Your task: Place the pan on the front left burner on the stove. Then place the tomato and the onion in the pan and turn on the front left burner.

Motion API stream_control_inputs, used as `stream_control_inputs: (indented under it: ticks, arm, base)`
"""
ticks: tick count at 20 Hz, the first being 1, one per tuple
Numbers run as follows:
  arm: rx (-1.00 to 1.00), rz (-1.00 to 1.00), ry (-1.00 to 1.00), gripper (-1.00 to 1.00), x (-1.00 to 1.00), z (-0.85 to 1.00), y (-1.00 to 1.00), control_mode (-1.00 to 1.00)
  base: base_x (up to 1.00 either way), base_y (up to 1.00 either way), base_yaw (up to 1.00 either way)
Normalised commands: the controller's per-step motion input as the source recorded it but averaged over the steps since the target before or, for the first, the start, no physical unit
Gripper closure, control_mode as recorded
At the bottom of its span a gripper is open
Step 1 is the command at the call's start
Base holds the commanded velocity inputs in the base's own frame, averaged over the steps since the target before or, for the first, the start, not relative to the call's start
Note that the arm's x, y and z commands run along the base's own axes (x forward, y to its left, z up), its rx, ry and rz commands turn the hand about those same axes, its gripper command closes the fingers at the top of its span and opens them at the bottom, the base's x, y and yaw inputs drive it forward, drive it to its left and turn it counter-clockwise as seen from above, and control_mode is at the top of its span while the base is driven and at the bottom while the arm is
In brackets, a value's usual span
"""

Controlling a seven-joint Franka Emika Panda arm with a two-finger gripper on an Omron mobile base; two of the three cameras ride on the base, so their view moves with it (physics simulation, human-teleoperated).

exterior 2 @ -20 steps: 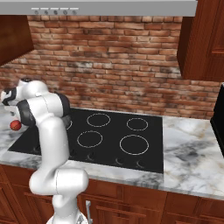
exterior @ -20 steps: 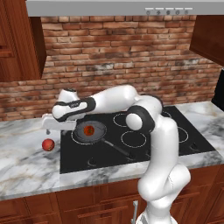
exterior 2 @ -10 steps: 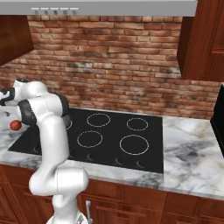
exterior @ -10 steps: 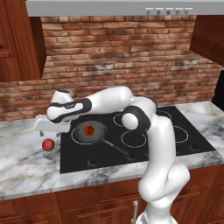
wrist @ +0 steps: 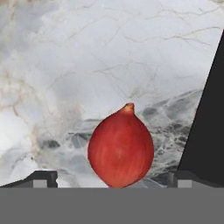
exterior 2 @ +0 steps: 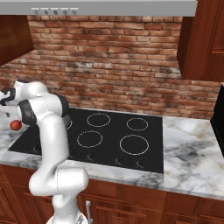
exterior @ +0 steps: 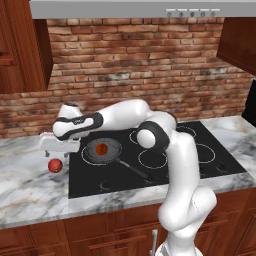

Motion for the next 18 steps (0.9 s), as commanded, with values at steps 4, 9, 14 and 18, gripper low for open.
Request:
stream_control_inputs:
  ticks: [4,9,14,18]
  arm:
    - [0.0,0.0,0.0,-1.0,0.0,-0.35,0.08,-1.0]
    - [0.0,0.0,0.0,-1.0,0.0,-0.18,0.14,-1.0]
    - [0.0,0.0,0.0,-1.0,-0.02,-0.18,0.14,-1.0]
    - [0.0,0.0,0.01,-1.0,-0.01,-0.1,0.06,-1.0]
  base:
    - [0.0,0.0,0.0]
    - [0.0,0.0,0.0]
    - [0.0,0.0,0.0]
    - [0.0,0.0,0.0]
